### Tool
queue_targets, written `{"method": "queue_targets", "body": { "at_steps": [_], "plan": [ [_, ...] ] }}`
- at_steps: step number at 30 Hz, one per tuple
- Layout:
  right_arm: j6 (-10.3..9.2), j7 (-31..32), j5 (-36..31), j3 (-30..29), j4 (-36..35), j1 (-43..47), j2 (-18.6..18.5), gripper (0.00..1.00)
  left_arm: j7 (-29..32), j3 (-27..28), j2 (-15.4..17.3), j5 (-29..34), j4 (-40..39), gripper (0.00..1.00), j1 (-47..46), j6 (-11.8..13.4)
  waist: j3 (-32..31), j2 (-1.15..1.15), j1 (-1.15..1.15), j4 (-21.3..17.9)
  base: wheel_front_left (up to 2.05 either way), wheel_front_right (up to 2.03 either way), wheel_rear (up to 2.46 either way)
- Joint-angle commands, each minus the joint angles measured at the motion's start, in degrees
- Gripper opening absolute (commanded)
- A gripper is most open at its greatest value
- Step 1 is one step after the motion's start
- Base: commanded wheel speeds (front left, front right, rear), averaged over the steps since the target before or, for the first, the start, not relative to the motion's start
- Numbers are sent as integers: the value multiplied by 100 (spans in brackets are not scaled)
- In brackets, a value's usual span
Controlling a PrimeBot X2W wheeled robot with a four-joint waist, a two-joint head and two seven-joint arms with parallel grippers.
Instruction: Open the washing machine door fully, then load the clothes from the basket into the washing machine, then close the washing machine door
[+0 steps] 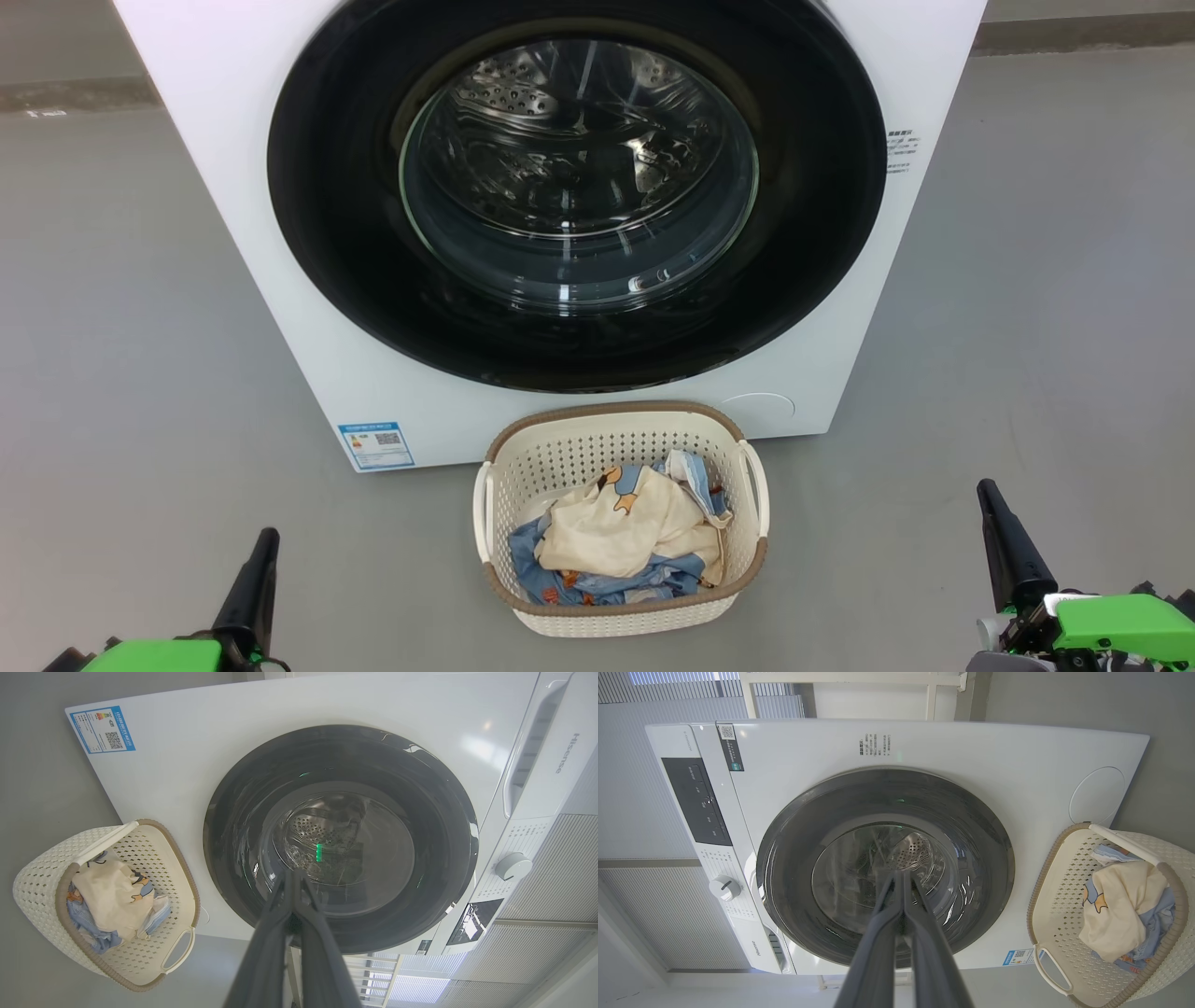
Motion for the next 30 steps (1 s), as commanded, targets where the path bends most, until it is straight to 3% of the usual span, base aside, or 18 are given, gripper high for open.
{"method": "queue_targets", "body": {
  "at_steps": [1, 30],
  "plan": [
    [9, 49, -72, 134, -141, -243, -26, 0, 37, 203, 59, 90, -128, 0, -252, -41, 0, 0, 0, 0, 0, 0, 0],
    [9, 50, -73, 134, -141, -243, -25, 0, 38, 204, 58, 91, -128, 0, -252, -41, 0, 0, 0, 0, 0, 0, 0]
  ]
}}
